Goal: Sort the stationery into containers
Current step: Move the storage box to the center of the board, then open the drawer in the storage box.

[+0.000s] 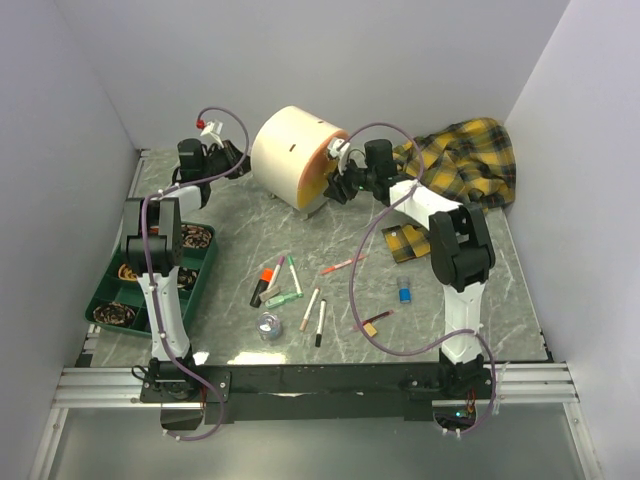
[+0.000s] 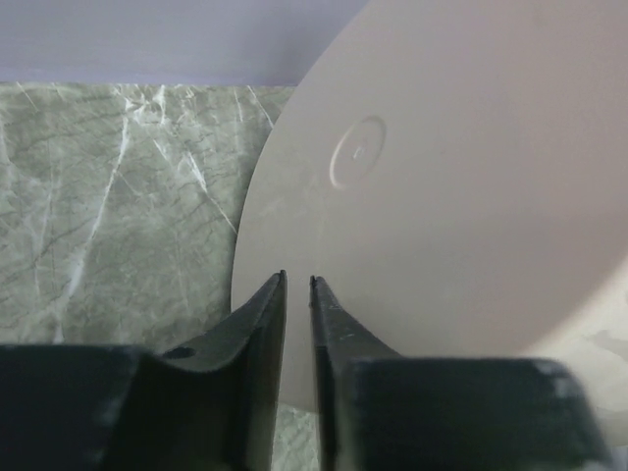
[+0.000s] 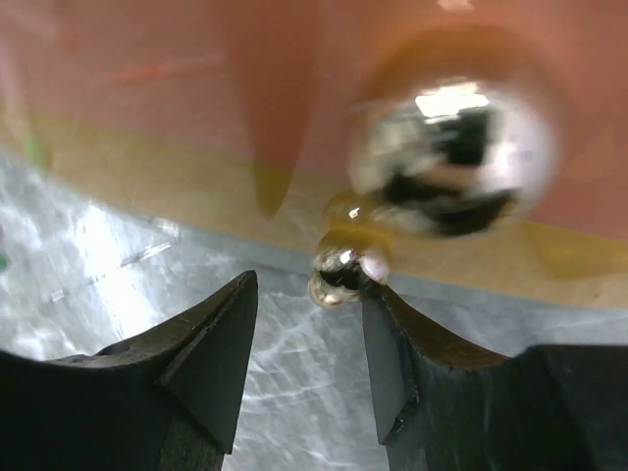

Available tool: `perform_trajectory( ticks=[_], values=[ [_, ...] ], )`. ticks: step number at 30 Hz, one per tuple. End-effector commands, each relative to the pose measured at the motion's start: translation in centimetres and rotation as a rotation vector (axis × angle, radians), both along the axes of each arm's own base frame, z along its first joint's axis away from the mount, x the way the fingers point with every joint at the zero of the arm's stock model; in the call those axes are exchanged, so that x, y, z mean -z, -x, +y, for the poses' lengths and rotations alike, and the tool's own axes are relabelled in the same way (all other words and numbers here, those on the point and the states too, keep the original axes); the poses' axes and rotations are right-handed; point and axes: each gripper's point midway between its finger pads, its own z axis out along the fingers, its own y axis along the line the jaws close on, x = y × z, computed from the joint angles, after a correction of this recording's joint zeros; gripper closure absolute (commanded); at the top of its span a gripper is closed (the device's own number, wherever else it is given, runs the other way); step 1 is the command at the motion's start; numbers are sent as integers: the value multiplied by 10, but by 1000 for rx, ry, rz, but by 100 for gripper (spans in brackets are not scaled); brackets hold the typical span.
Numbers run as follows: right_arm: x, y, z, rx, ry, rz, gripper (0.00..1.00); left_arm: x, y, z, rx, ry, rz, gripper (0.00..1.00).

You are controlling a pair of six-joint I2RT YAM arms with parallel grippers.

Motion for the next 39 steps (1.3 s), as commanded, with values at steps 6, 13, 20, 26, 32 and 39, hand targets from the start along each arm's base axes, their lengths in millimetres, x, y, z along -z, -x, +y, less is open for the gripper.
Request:
perform_trajectory(
  ticks=[6,13,20,26,32,39],
  values=[
    [-31,-20,-6,168,-140,51,40,-32,3,-9,43,34,-39,58],
    [-51,-24,-44,373,-248,286,38,-27,-3,-2,15,41,-13,41],
    [-63,3,-32,371,-494,731,40,-21,-4,-3,19,47,11,35],
    [-61,-6,-25,403,-625,869,36,-18,-11,-5,56,14,13,33],
    [-28,-11,-25,447,-707,1006,36,-12,-16,-10,108,25,20,25],
    [-1,-11,-34,436,-775,1097,43,-7,-34,-12,85,95,38,24]
  ],
)
